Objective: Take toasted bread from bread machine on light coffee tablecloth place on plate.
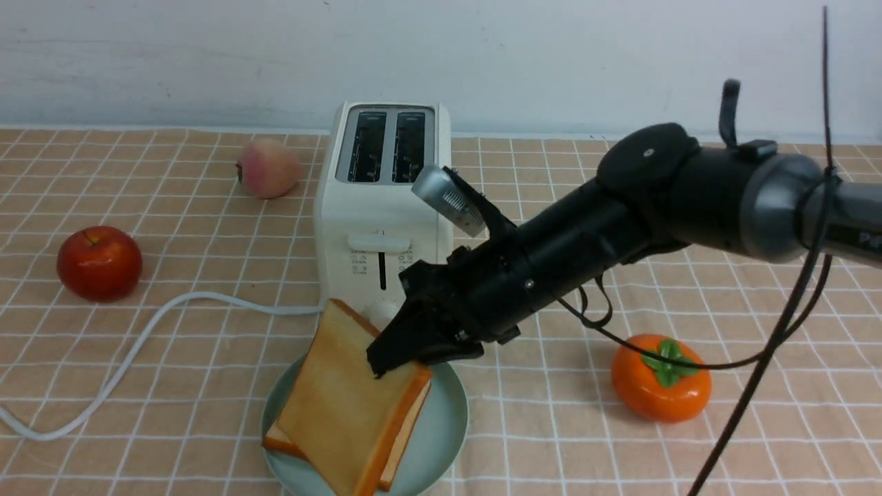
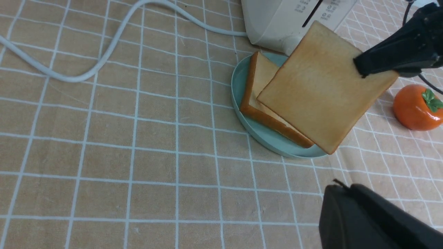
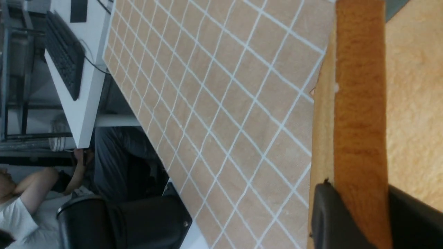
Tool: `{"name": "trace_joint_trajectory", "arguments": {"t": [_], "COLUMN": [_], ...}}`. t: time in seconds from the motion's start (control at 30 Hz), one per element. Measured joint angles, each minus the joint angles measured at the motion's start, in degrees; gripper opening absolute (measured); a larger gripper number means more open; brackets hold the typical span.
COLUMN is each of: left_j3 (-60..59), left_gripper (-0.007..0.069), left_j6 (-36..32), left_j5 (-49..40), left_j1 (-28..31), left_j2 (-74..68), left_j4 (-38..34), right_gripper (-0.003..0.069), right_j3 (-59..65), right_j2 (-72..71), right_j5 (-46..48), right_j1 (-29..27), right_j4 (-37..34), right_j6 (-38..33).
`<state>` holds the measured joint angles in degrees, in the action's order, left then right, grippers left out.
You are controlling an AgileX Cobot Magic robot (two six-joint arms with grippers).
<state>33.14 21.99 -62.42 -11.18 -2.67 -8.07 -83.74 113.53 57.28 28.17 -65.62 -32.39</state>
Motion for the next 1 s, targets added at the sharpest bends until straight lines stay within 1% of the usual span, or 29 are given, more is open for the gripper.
{"name": "trace_joint_trajectory", "arguments": {"t": [0.03, 0.07, 0.1, 0.13, 0.2, 0.3, 0.4, 0.43, 0.47, 0.5, 0.53, 0.6, 0.63, 0.7, 0.73, 0.83, 0.93, 1.0], "left_j3": [0.00, 0.00, 0.00, 0.00, 0.00, 0.00, 0.00, 0.00, 0.00, 0.00, 0.00, 0.00, 0.00, 0.00, 0.00, 0.00, 0.00, 0.00], "left_gripper": [-0.0014, -0.0014, -0.0014, -0.0014, -0.0014, -0.0014, -0.0014, -0.0014, -0.0014, -0.0014, -0.0014, -0.0014, -0.0014, -0.0014, -0.0014, -0.0014, -0.0014, -0.0014], "left_j6": [0.00, 0.00, 0.00, 0.00, 0.00, 0.00, 0.00, 0.00, 0.00, 0.00, 0.00, 0.00, 0.00, 0.00, 0.00, 0.00, 0.00, 0.00], "left_j5": [0.00, -0.05, -0.10, -0.11, -0.22, -0.22, -0.30, -0.44, -0.46, -0.58, -0.58, -0.64, -0.74, -0.63, -0.50, 0.80, 4.34, 5.85], "left_j1": [0.00, 0.00, 0.00, 0.00, 0.00, 0.00, 0.00, 0.00, 0.00, 0.00, 0.00, 0.00, 0.00, 0.00, 0.00, 0.00, 0.00, 0.00], "left_j2": [0.00, 0.00, 0.00, 0.00, 0.00, 0.00, 0.00, 0.00, 0.00, 0.00, 0.00, 0.00, 0.00, 0.00, 0.00, 0.00, 0.00, 0.00], "left_j4": [0.00, 0.00, 0.00, -0.03, -0.03, -0.03, -0.03, -0.03, -0.03, -0.03, -0.03, -0.28, -0.36, -0.42, -0.44, -0.44, -0.44, -0.44], "right_gripper": [0.0223, 0.0232, 0.0321, 0.0352, 0.0456, 0.0556, 0.0581, 0.0581, 0.0571, 0.0544, 0.0538, 0.0428, 0.0385, 0.0129, 0.0071, -0.0002, -0.0008, -0.0008], "right_j3": [0.00, 0.00, 0.00, 0.00, -0.35, -2.79, -5.39, -8.28, -9.88, -12.86, -13.28, -17.24, -17.88, -19.01, -19.08, -19.19, -19.38, -19.19], "right_j2": [0.38, 0.51, 0.89, 0.95, 0.95, 0.95, 0.95, 0.95, 0.95, 0.95, 0.95, 0.26, -0.15, -3.57, -5.42, -9.76, -18.71, -23.35], "right_j5": [-1.04, -1.25, -3.12, -3.69, -4.11, -1.89, 0.89, 4.04, 6.40, 9.15, 9.52, 11.33, 11.48, 11.84, 12.07, 12.75, 13.44, 13.88], "right_j1": [0.05, 0.10, 0.07, 0.00, -0.66, -2.89, -4.68, -6.43, -7.53, -8.84, -9.05, -11.54, -11.95, -14.23, -14.69, -15.43, -15.64, -15.64], "right_j4": [0.00, 0.00, 0.42, 0.77, 2.83, 7.73, 10.87, 13.22, 14.80, 16.64, 16.88, 18.70, 19.24, 21.26, 22.13, 24.67, 30.73, 33.58], "right_j6": [-0.06, -0.06, -0.06, -0.06, -0.09, -0.09, 0.36, 1.33, 3.29, 5.91, 6.38, 11.63, 12.75, 14.61, 14.88, 15.34, 15.56, 16.07]}}
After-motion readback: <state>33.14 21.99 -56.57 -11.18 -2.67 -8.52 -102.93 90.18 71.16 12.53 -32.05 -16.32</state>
